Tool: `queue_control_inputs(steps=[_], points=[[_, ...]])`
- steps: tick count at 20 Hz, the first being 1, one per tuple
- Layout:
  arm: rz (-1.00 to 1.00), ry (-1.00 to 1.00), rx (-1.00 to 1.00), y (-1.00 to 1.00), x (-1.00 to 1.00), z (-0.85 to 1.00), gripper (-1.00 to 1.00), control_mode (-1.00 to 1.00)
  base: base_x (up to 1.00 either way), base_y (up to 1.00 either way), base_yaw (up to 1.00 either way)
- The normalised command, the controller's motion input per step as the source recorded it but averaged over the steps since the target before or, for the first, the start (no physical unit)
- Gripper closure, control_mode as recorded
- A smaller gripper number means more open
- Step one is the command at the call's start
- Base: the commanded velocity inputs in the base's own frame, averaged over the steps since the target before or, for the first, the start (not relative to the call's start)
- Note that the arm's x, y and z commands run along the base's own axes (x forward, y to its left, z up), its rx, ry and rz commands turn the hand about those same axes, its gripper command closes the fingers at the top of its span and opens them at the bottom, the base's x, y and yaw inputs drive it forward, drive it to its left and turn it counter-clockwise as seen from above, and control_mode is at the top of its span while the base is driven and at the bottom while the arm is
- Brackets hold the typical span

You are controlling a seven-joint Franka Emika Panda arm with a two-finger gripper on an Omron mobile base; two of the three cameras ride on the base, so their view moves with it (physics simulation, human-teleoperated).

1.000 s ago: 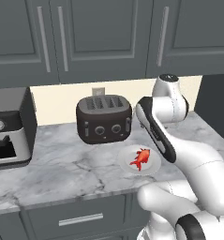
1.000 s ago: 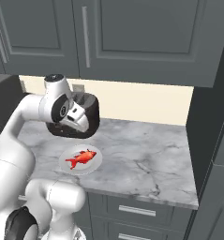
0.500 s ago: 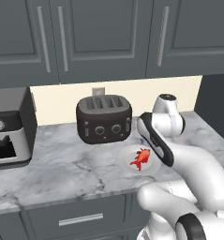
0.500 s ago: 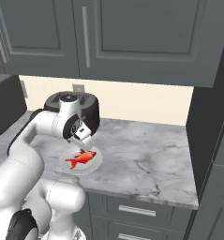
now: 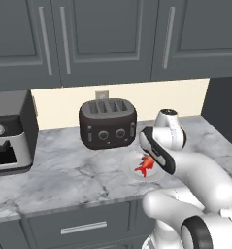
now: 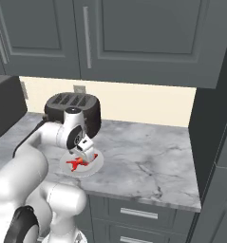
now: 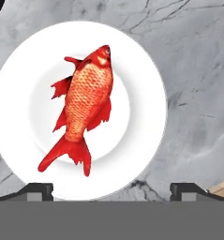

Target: Place the fish on the counter behind the older fish on the same shelf of the fridge to maintain FIFO order. Close the fridge door when finished.

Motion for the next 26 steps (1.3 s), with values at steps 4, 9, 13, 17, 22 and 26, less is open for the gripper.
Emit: queue_control_inputs(steps=[4, 9, 13, 17, 22, 26], points=[[-0.03, 0.00, 0.00, 0.21, 0.03, -0.20, -1.00, -1.00, 0.00, 0.00, 0.00], [-0.04, -0.11, 0.00, 0.24, 0.00, -0.21, -1.00, -1.00, 0.00, 0.00, 0.00], [-0.02, -0.04, 0.00, 0.24, 0.04, -0.21, -1.00, -1.00, 0.00, 0.00, 0.00], [-0.01, -0.01, 0.00, 0.18, 0.08, -0.12, -1.00, -1.00, 0.00, 0.00, 0.00], [0.00, 0.00, 0.00, 0.08, 0.01, -0.13, -1.00, -1.00, 0.00, 0.00, 0.00], [0.00, 0.00, 0.00, 0.00, 0.14, -0.11, -1.00, -1.00, 0.00, 0.00, 0.00]])
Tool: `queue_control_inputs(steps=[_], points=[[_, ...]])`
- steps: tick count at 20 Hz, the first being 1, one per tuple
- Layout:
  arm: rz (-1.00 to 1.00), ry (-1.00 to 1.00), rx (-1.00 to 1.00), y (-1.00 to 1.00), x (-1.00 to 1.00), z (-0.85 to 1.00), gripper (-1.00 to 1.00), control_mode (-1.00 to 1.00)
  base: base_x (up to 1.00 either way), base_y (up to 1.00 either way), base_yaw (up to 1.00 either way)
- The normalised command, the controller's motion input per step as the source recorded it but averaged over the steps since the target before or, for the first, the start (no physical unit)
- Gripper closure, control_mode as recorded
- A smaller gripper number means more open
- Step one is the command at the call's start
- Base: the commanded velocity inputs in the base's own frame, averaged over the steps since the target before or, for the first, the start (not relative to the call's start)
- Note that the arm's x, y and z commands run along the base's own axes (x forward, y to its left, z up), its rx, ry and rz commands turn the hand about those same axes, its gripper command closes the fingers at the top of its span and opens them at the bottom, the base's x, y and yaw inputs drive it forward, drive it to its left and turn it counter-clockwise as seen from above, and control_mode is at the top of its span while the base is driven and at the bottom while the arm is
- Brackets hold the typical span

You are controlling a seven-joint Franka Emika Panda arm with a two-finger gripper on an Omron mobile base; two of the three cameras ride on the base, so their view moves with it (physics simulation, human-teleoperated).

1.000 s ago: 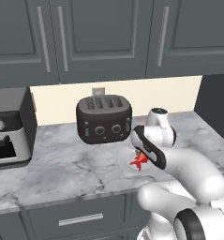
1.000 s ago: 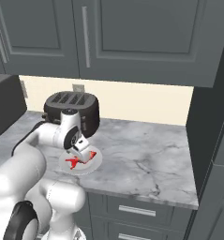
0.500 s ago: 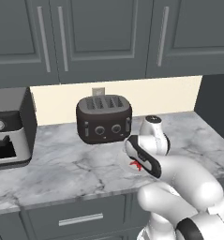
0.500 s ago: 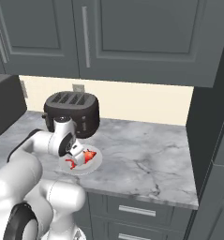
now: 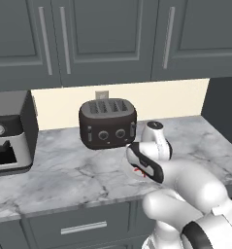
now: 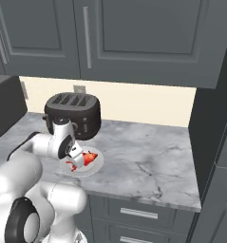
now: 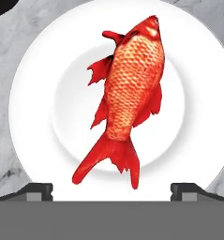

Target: Place the fish on the counter behind the older fish on the same shelf of the fridge to maintain FIFO order. Close the fridge door when finished.

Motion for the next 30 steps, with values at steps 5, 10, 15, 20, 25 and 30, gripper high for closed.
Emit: queue_control_inputs(steps=[5, 10, 15, 20, 25, 30], points=[[0.00, -0.02, 0.00, -0.10, 0.18, -0.22, -1.00, -1.00, 0.00, 0.00, 0.00], [0.00, -0.02, 0.00, -0.01, 0.17, -0.24, -1.00, -1.00, 0.00, 0.00, 0.00], [0.00, -0.05, 0.00, -0.08, 0.06, -0.24, -1.00, -1.00, 0.00, 0.00, 0.00], [0.00, -0.06, 0.00, -0.23, 0.02, -0.24, -1.00, -1.00, 0.00, 0.00, 0.00], [0.00, 0.00, 0.00, 0.00, 0.12, -0.41, -1.00, -1.00, 0.00, 0.00, 0.00], [0.00, 0.00, 0.00, 0.00, 0.02, -0.51, 1.00, -1.00, 0.00, 0.00, 0.00]])
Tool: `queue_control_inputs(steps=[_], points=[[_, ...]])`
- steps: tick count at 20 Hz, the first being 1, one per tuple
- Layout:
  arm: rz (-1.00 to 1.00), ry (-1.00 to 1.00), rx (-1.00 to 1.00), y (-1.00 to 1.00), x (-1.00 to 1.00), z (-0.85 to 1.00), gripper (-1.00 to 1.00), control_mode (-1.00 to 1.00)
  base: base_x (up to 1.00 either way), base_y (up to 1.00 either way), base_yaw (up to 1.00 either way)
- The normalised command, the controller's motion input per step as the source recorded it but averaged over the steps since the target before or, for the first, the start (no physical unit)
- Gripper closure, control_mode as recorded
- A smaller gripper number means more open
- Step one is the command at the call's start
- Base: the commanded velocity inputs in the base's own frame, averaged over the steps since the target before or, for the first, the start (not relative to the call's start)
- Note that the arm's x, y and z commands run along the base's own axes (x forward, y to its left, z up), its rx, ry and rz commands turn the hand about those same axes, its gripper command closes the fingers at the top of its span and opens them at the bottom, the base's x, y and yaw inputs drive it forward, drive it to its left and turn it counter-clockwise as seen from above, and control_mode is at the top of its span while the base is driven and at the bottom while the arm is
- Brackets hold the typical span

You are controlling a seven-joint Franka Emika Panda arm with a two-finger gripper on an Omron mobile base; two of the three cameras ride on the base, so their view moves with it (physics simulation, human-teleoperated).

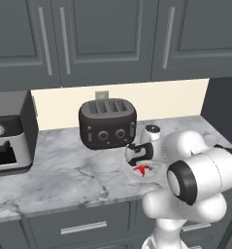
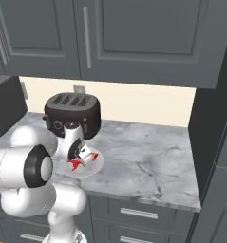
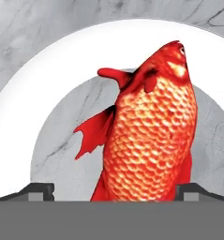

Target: Place the fish on the counter behind the older fish on the same shelf of the fridge to maintain FIFO order. Close the fridge door when finished.

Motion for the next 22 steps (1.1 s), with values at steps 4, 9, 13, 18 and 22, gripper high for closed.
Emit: queue_control_inputs(steps=[4, 9, 13, 18, 22], points=[[0.00, 0.00, 0.00, 0.00, -0.10, -0.50, 1.00, -1.00, 0.00, 0.00, 0.00], [0.00, -0.03, 0.00, 0.00, -0.12, -0.21, 1.00, -1.00, 0.00, 0.00, 0.00], [-0.03, -0.24, 0.00, 0.00, -0.48, 0.43, 1.00, -1.00, 0.00, 0.00, 0.00], [-0.08, -0.28, 0.00, 0.00, -0.77, 0.94, 1.00, -1.00, 0.00, 0.00, 0.00], [-0.08, -0.18, 0.00, 0.00, -0.79, 1.00, 1.00, -1.00, 0.00, 0.00, 0.00]])
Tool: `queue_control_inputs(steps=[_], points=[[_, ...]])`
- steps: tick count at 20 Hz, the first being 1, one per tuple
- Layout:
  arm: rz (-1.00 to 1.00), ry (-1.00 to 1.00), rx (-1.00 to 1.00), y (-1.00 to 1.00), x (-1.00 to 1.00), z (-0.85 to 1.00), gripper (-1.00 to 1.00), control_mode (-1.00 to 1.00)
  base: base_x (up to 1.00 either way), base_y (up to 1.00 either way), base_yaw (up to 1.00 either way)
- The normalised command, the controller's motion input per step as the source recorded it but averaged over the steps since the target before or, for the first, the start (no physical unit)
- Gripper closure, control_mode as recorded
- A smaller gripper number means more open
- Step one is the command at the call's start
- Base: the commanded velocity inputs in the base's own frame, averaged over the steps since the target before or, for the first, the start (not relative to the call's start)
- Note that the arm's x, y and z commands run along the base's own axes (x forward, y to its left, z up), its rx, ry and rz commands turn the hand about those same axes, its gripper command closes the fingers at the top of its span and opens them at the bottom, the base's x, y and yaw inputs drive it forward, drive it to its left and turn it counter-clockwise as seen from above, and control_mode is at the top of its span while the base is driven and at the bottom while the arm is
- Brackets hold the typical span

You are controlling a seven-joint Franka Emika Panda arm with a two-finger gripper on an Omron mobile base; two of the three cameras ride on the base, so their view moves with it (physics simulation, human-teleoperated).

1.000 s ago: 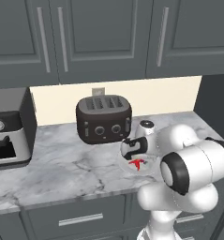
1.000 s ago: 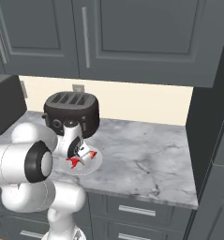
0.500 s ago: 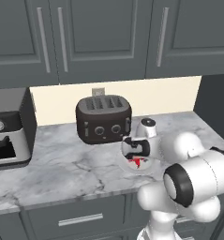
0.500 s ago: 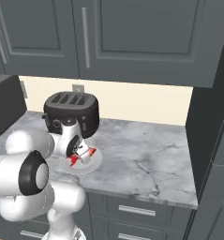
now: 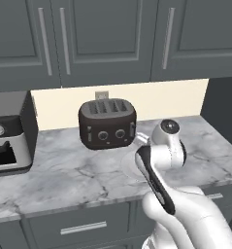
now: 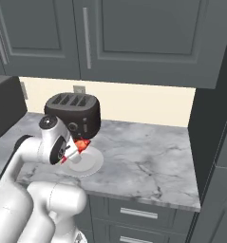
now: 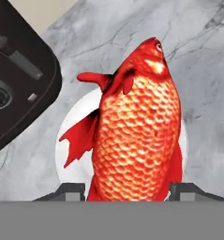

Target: Place the fish on the counter behind the older fish on the same shelf of the fridge to maintain FIFO order. Close the fridge door when finished.

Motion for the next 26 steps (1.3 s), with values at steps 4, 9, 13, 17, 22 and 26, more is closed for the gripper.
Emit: queue_control_inputs(steps=[4, 9, 13, 17, 22, 26], points=[[-0.07, -0.03, 0.00, 0.00, -0.78, 0.96, 1.00, -1.00, 0.00, 0.00, 0.00], [-0.03, 0.00, -0.01, -0.01, -0.79, 0.91, 1.00, -1.00, 0.00, 0.00, 0.00], [-0.03, -0.03, 0.00, -0.05, -0.82, 0.59, 1.00, -1.00, 0.00, 0.00, 0.00], [-0.02, -0.13, 0.00, -0.19, -0.70, 0.27, 1.00, -1.00, 0.00, 0.00, 0.00], [0.00, -0.12, 0.00, -0.19, -0.47, 0.09, 1.00, -1.00, 0.00, 0.00, 0.00], [0.01, -0.03, -0.01, 0.05, -0.19, 0.00, 1.00, -1.00, 0.00, 0.00, 0.00]])
